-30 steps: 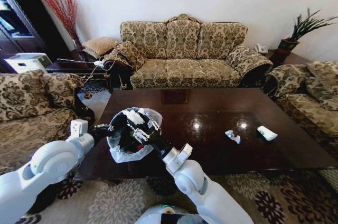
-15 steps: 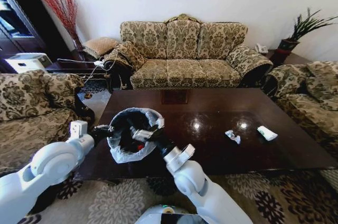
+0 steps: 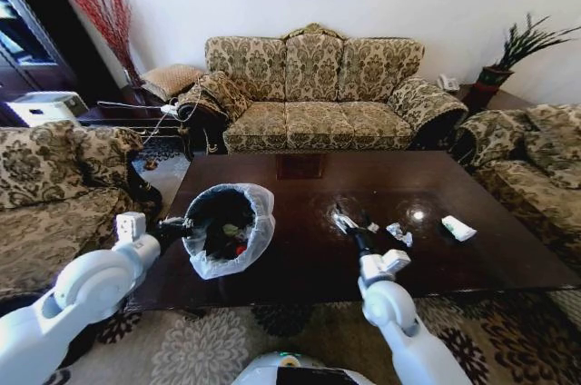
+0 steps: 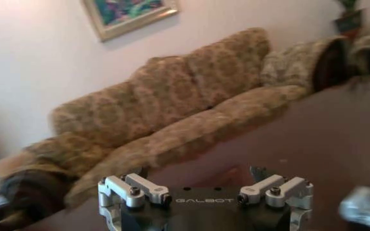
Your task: Move to the front of the table and place the trash on the table into the trash bin.
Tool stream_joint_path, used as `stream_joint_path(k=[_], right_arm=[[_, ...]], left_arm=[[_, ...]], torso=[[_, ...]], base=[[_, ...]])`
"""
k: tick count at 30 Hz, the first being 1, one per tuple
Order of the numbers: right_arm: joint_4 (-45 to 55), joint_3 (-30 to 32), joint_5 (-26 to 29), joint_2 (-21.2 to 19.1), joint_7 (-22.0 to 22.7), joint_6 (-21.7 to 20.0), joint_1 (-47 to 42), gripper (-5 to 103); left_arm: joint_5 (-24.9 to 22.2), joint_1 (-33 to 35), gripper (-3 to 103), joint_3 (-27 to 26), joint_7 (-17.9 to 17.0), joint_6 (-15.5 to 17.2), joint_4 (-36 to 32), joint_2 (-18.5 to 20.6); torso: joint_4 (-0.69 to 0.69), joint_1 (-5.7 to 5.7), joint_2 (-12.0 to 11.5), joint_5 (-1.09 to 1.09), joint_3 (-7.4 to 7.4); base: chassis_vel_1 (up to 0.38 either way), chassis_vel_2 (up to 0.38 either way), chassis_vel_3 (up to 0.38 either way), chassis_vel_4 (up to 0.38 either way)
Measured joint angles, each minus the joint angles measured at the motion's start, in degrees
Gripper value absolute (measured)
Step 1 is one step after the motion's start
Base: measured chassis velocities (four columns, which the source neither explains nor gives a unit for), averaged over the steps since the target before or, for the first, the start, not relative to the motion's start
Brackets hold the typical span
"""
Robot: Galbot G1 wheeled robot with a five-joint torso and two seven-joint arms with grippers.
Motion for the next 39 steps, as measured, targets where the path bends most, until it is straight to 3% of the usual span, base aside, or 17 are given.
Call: stream_joint_path(k=[9, 13, 23, 27, 31, 37, 39], right_arm=[[-8.3, 5.2, -1.0, 0.9, -0.7, 1.9, 2.3, 100], [-13.7, 7.4, -2.7, 0.2, -1.2, 5.0, 2.5, 100], [-22.0, 5.7, -5.9, -0.4, -5.5, 9.2, 1.7, 100], [-22.6, 4.2, -6.0, -0.4, -6.8, 9.4, 2.6, 100], [-22.9, 2.9, -6.2, 0.0, -7.0, 8.8, 4.2, 100], [-26.1, 1.7, -7.8, 1.0, -4.7, 7.7, 7.5, 100], [-26.7, 1.7, -8.4, 1.2, -3.7, 6.8, 8.0, 102]], left_arm=[[0.9, -0.1, 0, 0.3, 0.2, -0.3, 0.2, -1.4], [1.3, -0.1, 0, 0.4, 0.6, -0.4, 0.5, -1.7], [2.0, -0.2, 0, 0.9, 1.2, -0.9, 0.4, -2.1], [2.0, 0.0, 0, 0.7, 1.2, -1.0, 0.4, -2.2], [2.2, 0.1, 0, 0.6, 1.1, -1.0, 0.3, -2.5], [2.4, 0.3, 0, 0.6, 1.2, -1.1, 0.1, -3.0], [2.4, 0.5, 0, 0.4, 1.3, -1.2, 0.0, -3.1]], torso=[[0.01, 0.01, 0.0, -0.01, 0.0], [-0.01, 0.01, 0.0, 0.04, 0.01], [-0.04, 0.0, 0.0, 0.05, 0.0], [-0.01, 0.0, 0.0, -0.06, 0.0], [0.03, 0.0, 0.0, -0.03, 0.0], [0.01, 0.01, 0.0, 0.06, 0.01], [-0.02, 0.01, 0.0, 0.0, 0.01]], base=[[-0.078, -0.076, 0.089, 0.09], [-0.192, -0.22, 0.21, 0.192], [-0.192, -0.174, 0.176, 0.161], [0.012, -0.003, 0.004, -0.003], [0.064, 0.079, -0.024, -0.025], [0.0, 0.0, 0.0, 0.0], [0.0, 0.0, 0.0, 0.0]])
